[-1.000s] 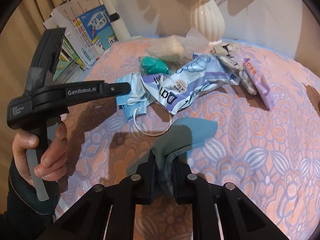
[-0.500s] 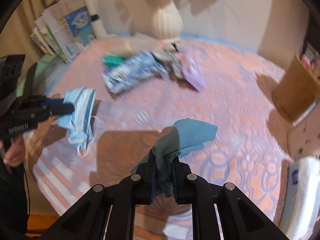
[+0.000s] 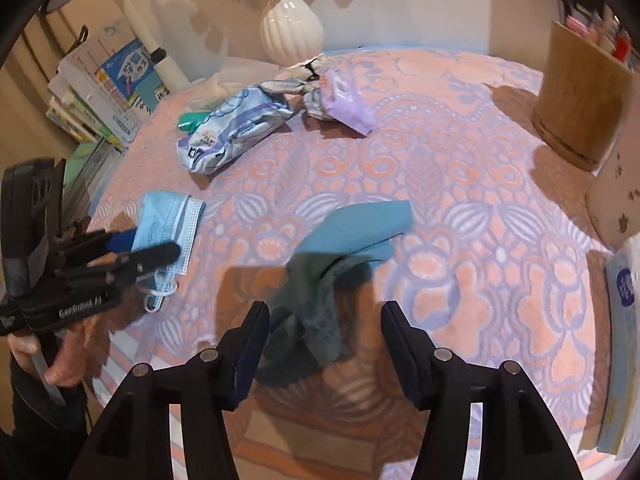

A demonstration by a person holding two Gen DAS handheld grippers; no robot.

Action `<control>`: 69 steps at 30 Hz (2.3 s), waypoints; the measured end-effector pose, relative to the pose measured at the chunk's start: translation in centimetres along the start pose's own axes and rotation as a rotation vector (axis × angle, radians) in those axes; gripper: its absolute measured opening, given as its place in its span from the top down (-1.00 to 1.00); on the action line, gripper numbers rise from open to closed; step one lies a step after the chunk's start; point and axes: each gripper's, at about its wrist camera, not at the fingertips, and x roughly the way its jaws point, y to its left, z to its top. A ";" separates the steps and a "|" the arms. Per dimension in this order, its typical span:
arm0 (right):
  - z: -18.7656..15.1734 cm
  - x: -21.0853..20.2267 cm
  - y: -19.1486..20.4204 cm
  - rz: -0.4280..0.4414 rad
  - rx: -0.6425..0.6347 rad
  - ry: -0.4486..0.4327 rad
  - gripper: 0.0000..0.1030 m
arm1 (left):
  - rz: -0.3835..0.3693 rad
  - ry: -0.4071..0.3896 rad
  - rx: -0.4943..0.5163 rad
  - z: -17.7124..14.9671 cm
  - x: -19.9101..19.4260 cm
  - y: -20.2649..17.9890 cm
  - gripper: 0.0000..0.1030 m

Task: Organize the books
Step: 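Carry the mask and green cloth to the glass bowl and release both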

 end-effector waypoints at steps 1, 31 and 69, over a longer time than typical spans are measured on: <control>0.3 0.1 -0.2 0.008 0.016 -0.003 -0.09 | 0.021 -0.006 0.008 -0.1 0.2 -0.5 0.08; -1.3 -23.5 -10.9 -0.356 0.154 -0.466 0.85 | -0.354 -0.308 0.408 9.7 -7.6 -27.7 0.83; 1.2 -26.2 -32.4 -0.430 0.463 -0.372 -0.01 | -0.516 -0.208 0.501 12.6 1.1 -44.0 -0.58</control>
